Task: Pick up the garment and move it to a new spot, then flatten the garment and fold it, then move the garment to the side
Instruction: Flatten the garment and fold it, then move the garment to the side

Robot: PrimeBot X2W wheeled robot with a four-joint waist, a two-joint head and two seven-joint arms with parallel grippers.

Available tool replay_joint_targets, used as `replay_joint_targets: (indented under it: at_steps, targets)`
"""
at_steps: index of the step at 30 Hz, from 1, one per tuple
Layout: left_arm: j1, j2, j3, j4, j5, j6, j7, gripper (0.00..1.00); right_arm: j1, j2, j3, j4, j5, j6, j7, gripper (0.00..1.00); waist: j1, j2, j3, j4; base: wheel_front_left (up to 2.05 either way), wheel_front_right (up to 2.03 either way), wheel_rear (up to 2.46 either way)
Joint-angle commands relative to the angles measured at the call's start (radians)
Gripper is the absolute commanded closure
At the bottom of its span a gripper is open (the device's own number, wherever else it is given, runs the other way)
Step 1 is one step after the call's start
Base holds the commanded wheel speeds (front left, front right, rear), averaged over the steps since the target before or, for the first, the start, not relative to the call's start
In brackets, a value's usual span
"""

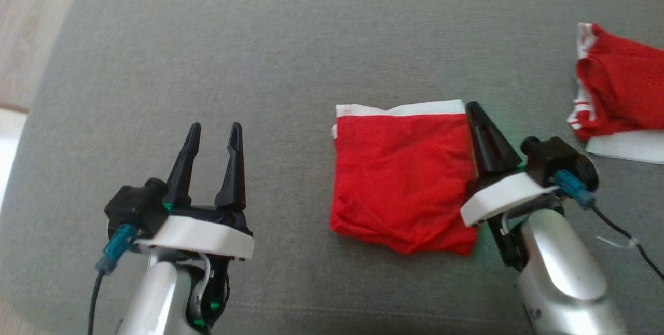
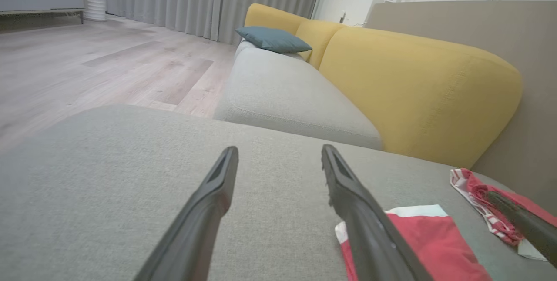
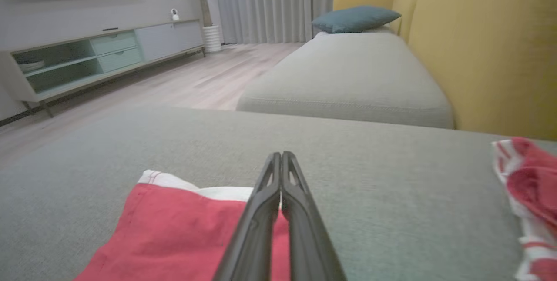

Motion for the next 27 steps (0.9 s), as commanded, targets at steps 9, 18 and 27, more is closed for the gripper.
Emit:
replay_joint_targets:
  at_steps: [9,18,27]
  targets:
    - [-0.004,0.006,0.055,-0.036,0.013,-0.004,-0.012,0.00,0.107,0.003,-0.071,-0.170,0.000,-0.001,-0.011,0.00,0.0000,0.0000,-0.063,-0.096,0.00,0.00,0.00]
    - [0.032,0.006,0.062,-0.009,0.033,-0.011,-0.012,0.00,0.208,0.003,-0.095,-0.204,0.034,-0.001,-0.007,0.00,0.0000,0.0000,-0.092,-0.137,0.00,0.00,0.00]
    - [0.037,0.006,0.063,0.009,0.038,-0.017,-0.012,0.00,0.218,0.003,-0.087,-0.188,0.049,-0.001,0.004,0.00,0.0000,0.0000,-0.089,-0.136,0.00,0.00,0.00]
